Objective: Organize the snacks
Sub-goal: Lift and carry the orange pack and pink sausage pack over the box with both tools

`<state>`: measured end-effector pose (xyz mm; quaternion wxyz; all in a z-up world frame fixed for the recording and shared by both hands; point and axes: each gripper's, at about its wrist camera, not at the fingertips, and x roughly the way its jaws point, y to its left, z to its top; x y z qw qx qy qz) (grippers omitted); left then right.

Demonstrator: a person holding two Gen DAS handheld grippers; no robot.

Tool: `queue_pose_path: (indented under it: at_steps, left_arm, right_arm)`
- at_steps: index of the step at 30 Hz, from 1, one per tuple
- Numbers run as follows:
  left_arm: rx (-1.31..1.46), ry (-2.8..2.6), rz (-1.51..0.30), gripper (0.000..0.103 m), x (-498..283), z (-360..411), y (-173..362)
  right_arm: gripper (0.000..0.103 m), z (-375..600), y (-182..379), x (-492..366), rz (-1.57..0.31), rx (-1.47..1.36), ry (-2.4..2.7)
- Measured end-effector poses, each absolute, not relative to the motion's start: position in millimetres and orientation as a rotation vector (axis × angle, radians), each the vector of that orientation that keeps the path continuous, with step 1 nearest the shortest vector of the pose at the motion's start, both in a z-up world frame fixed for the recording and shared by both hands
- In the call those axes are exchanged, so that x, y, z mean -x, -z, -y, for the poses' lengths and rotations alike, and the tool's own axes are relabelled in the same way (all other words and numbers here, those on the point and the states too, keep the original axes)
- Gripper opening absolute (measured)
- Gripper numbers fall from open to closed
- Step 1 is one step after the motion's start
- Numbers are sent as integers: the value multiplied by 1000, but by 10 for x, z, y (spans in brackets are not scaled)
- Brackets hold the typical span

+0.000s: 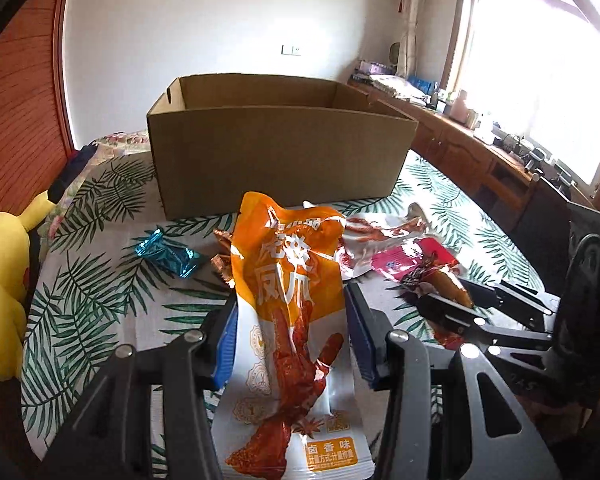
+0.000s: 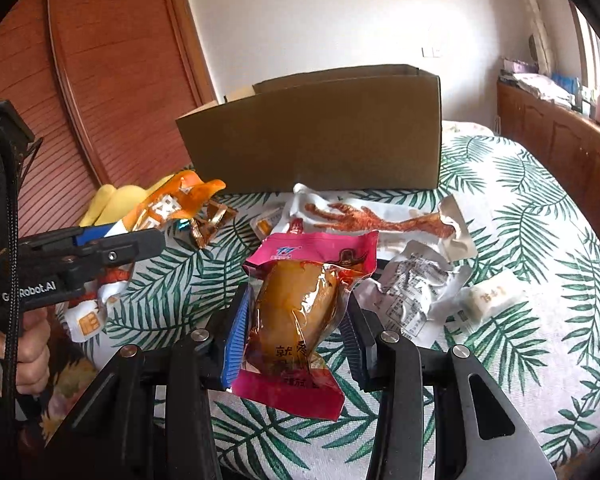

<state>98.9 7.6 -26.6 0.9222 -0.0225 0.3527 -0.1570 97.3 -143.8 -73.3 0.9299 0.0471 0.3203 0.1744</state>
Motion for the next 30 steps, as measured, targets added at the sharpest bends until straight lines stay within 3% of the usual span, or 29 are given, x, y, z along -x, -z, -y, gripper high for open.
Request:
queue_pose_path:
  at_steps: [30]
  left_arm:
    - [93,350,-640,47,-926,-34,-47]
  right_arm:
    - [42,1625,417,-885,-581,-108,-327]
